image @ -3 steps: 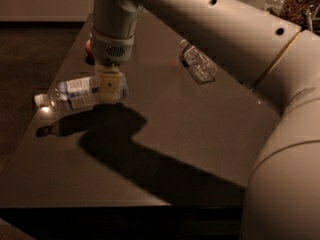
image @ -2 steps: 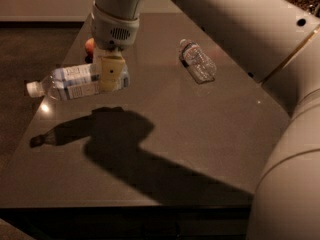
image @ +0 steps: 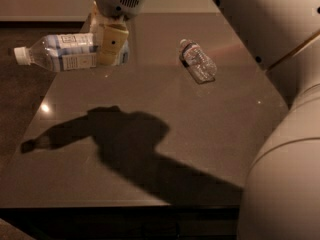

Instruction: Pick blue plastic bottle

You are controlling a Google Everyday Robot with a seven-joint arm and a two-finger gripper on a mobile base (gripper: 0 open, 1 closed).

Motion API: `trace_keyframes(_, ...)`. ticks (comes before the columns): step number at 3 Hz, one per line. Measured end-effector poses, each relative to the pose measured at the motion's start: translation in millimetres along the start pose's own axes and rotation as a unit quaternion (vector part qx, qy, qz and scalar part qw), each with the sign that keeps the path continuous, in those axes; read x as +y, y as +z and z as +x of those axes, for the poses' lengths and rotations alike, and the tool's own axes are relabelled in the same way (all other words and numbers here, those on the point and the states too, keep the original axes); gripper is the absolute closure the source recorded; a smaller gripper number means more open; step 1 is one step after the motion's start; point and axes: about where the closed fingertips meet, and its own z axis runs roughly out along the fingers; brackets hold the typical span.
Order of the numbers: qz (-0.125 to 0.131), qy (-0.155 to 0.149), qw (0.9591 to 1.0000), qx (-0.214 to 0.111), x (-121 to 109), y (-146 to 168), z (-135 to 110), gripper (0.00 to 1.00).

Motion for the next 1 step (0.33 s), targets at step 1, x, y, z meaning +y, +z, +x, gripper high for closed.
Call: trace_keyframes(1, 0.010, 0.000, 0.9999, -0.005, -5.7, 1.8, -3.0, 1.00)
